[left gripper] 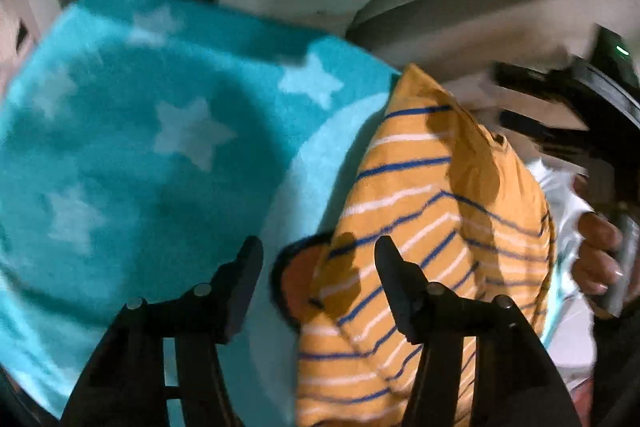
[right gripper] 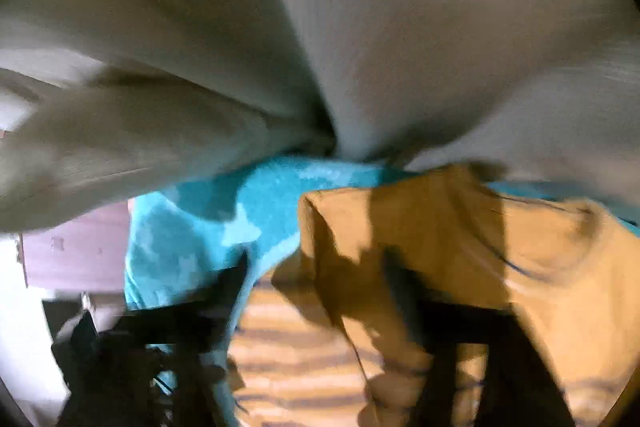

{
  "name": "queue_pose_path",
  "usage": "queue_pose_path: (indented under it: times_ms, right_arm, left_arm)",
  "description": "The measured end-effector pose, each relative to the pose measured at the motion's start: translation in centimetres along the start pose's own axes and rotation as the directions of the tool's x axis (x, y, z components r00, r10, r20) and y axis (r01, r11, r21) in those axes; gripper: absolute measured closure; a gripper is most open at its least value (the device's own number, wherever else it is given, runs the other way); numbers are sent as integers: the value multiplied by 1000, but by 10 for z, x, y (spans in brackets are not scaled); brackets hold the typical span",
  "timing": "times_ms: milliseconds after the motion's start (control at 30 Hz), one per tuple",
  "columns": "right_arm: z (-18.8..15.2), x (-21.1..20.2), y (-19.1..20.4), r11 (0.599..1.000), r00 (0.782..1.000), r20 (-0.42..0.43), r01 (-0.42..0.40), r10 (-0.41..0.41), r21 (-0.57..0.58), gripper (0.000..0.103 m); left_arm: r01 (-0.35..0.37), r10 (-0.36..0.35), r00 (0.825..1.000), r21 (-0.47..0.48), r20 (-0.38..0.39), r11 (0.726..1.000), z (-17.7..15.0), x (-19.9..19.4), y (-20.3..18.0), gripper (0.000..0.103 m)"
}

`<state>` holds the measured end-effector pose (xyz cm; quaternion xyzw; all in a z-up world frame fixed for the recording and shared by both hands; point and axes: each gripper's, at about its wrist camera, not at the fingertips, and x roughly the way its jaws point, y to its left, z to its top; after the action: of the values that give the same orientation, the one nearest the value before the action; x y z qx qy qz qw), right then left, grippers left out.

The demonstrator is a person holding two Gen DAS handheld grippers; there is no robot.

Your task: Fold small clothes

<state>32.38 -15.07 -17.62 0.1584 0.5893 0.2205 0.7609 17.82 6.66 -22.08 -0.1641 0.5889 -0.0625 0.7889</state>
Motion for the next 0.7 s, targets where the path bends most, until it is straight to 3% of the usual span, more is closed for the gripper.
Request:
queue_pose_path:
  times_ms: [100,167,367,533,700]
  right_arm:
    - [-49,-58,-18,997,996,86,11,-17,72,20]
    - [-100,-88,-37,990,993,114,27,-43,142,20]
    - [-214,-147,-105,967,997,60,41,-57,251,23]
    - [-265,-190,-174,946,995,36,76,-92,315,24]
    - [-271,-184,-213,947,989,-20,143,-144,288,27]
  left_arm:
    - [-48,43,998,116,43,992,-19,-24,-24,46]
    - [-38,28,998,171,62,984,-32,-41,-47,46]
    - [70,-75,997,258,12,964,-94,-55,-130,41]
    - [87,-76,996,329,-44,940,-150,-39,-194,41]
    - [56,-26,996,354,-90,933,-198,-28,-227,41]
